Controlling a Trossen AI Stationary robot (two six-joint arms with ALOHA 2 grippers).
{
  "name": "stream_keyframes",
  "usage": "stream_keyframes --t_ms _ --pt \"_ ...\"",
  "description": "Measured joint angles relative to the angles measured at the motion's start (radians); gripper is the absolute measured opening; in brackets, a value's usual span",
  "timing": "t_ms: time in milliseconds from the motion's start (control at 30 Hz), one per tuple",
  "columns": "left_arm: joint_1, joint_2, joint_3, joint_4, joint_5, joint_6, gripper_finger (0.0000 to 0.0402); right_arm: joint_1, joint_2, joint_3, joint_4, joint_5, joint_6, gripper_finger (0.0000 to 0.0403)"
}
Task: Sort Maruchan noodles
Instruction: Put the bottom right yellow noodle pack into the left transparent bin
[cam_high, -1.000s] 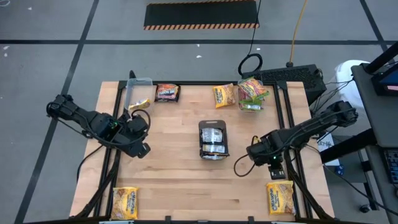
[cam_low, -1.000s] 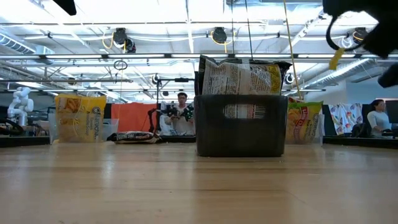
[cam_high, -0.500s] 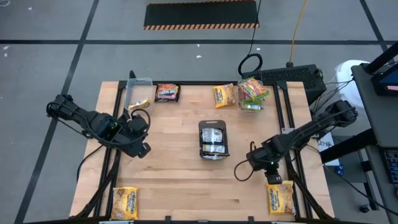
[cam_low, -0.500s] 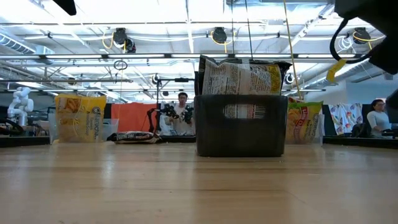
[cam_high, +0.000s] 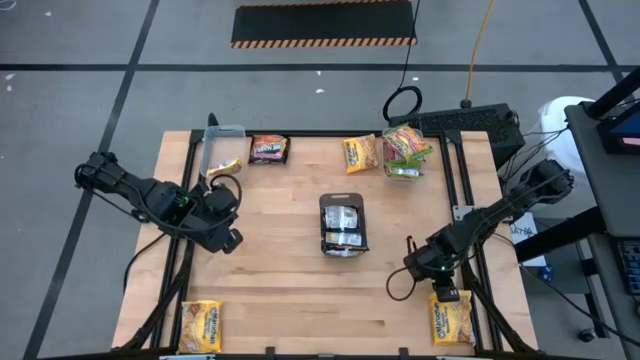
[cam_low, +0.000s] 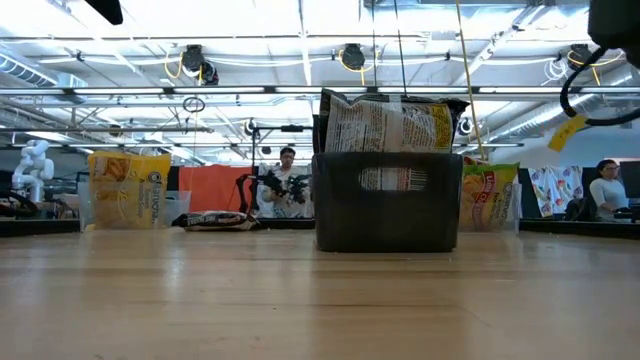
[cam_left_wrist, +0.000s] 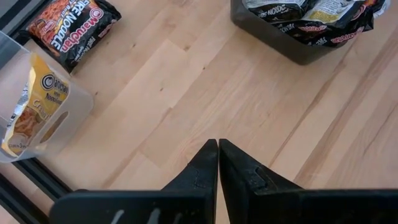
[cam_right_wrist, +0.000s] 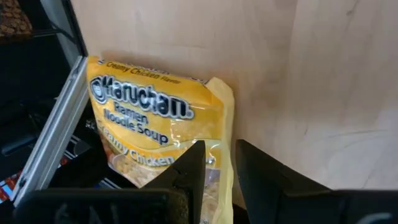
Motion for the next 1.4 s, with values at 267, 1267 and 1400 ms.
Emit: stream_keyframes --t_ms 267,1267,1400 --pt "0.0 0.0 0.0 0.0 0.0 -0.004 0.0021 0.019 0.0 -0.046 0.063 0.002 0.014 0.0084" --pt "0.0 0.0 0.0 0.0 0.0 -0.018 0.0021 0.018 0.0 -0.138 0.439 0.08 0.228 0.0001" --pt "0.0 0.0 0.0 0.0 0.0 -0.019 0.0021 0.017 0.0 -0.094 0.445 0.144 0.226 0.0001"
